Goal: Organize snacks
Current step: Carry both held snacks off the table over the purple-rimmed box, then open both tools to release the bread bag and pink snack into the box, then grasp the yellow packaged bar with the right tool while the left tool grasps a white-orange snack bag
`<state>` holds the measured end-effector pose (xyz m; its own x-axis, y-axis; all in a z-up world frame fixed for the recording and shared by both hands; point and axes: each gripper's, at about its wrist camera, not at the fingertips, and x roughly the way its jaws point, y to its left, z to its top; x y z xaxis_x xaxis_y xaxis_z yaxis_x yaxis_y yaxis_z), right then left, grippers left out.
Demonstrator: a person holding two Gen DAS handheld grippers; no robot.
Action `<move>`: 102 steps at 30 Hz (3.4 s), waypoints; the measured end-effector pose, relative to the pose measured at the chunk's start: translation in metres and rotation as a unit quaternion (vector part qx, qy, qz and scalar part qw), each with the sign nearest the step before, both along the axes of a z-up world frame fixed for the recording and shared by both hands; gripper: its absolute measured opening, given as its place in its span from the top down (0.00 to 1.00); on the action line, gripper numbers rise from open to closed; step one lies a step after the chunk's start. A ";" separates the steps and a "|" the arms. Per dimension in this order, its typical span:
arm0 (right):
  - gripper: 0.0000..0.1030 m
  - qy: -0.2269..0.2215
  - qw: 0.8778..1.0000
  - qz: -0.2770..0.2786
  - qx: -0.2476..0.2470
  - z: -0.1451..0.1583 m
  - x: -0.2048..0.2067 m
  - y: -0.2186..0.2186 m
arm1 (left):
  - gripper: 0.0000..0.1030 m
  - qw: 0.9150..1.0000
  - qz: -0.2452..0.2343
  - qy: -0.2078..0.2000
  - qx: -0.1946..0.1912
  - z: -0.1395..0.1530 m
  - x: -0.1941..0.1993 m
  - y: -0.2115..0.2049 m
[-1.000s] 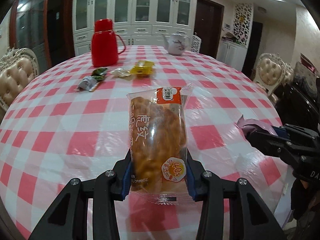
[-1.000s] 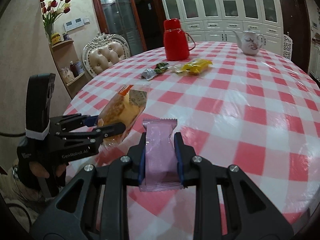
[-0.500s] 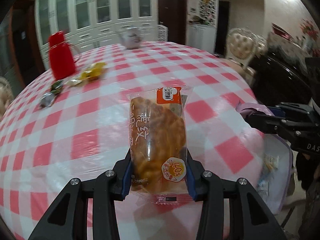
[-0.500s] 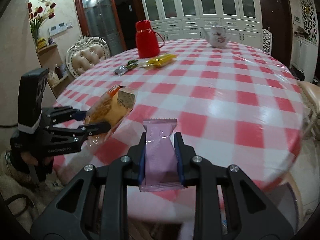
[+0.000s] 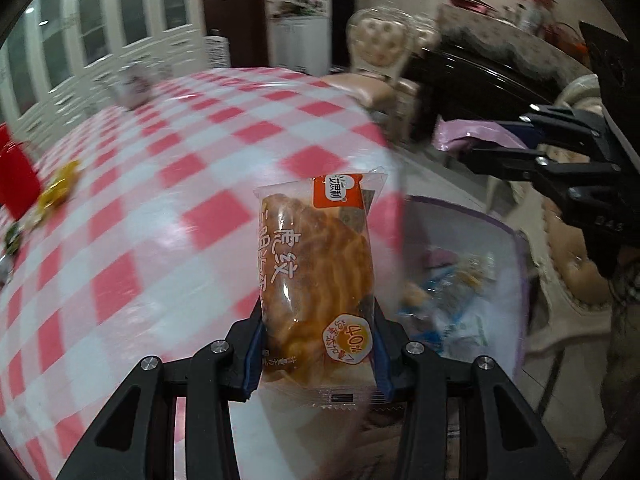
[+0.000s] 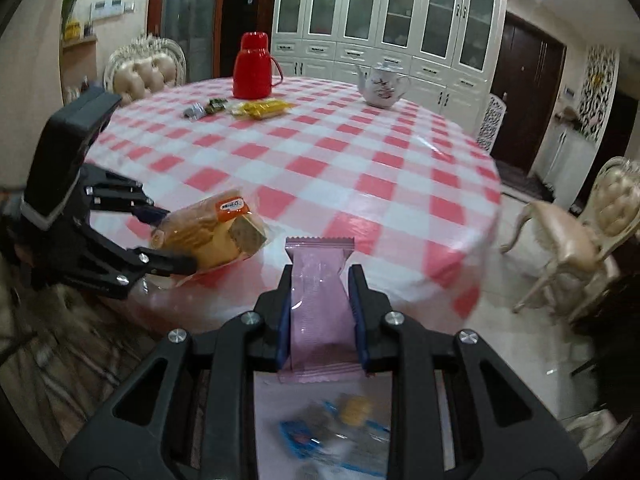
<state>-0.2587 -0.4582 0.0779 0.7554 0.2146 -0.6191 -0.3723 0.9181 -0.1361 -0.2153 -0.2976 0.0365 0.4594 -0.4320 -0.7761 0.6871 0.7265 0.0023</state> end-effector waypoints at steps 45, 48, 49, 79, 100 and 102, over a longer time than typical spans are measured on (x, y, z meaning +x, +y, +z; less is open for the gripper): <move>0.15 0.009 0.992 0.020 0.121 0.018 0.141 0.110 | 0.17 0.935 0.344 -0.063 -0.066 0.025 0.164 0.237; 0.15 0.080 0.984 0.009 0.159 -0.003 0.201 0.145 | 0.17 0.893 0.441 -0.063 -0.057 0.020 0.201 0.304; 0.15 0.098 0.980 -0.001 0.171 -0.010 0.218 0.153 | 0.17 0.879 0.467 -0.061 -0.071 0.017 0.212 0.320; 0.49 0.156 0.975 -0.127 0.094 -0.052 0.429 0.300 | 0.17 0.744 0.627 -0.053 -0.226 -0.001 0.246 0.449; 0.48 0.181 0.963 0.016 0.198 -0.050 0.328 0.294 | 0.26 0.817 0.573 0.015 -0.052 -0.027 0.340 0.386; 0.48 0.180 0.963 0.011 0.202 -0.049 0.329 0.288 | 0.31 0.822 0.567 0.029 -0.038 -0.027 0.324 0.389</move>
<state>0.0707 -0.1701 0.0285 0.5005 0.5058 -0.7027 -0.3486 0.8606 0.3712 0.1087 0.0915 0.0098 0.5636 0.2004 -0.8014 -0.4356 0.8964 -0.0823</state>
